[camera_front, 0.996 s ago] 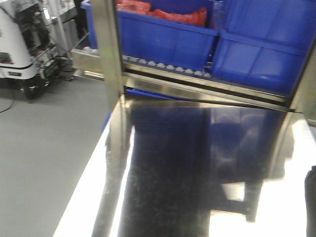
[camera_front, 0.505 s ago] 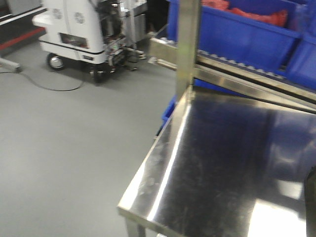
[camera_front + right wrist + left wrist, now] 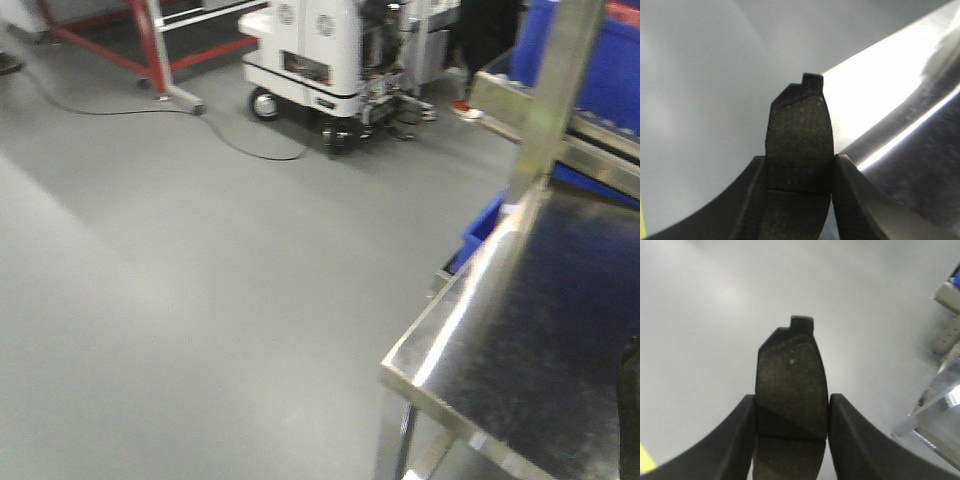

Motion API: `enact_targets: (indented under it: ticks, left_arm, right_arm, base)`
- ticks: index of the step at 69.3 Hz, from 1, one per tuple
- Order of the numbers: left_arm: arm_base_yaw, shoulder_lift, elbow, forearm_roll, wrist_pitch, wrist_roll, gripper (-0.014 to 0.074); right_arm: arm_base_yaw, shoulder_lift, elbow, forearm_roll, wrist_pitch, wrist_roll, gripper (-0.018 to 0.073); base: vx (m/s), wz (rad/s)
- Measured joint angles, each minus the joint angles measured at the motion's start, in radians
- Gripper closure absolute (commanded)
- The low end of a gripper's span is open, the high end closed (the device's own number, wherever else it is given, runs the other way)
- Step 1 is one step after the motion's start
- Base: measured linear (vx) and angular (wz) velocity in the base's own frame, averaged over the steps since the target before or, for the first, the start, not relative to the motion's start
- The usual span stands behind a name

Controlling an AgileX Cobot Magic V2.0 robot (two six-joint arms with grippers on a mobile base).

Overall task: Move and align brake pads A on conveyor
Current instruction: 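Back away and turn the base from the steel table, then drive along the yellow floor line past the striped cones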

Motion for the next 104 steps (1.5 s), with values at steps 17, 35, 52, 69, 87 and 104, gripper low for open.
enact_targets:
  ticks: [17,35,52,69,87,104]
  left_arm:
    - [0.000,0.000,0.000,0.000,0.000,0.000,0.0603]
    - [0.000,0.000,0.000,0.000,0.000,0.000,0.0603]
    - [0.000,0.000,0.000,0.000,0.001,0.000,0.0603]
    - [0.000,0.000,0.000,0.000,0.001,0.000,0.0603]
    - [0.000,0.000,0.000,0.000,0.001,0.000,0.0603]
    - [0.000,0.000,0.000,0.000,0.002,0.000,0.0603]
  right_arm:
    - [0.000,0.000,0.000,0.000,0.000,0.000,0.0571]
    - [0.000,0.000,0.000,0.000,0.000,0.000,0.0571]
    - [0.000,0.000,0.000,0.000,0.000,0.000,0.0571]
    - [0.000,0.000,0.000,0.000,0.000,0.000,0.0571]
    - [0.000,0.000,0.000,0.000,0.000,0.000,0.0571]
    - [0.000,0.000,0.000,0.001,0.000,0.000,0.0571]
  base:
    - [-0.15,0.66]
    - [-0.16,0.64]
    - [-0.16,0.63]
    - [-0.16,0.61]
    - [-0.14,0.55]
    - [-0.10,0.44]
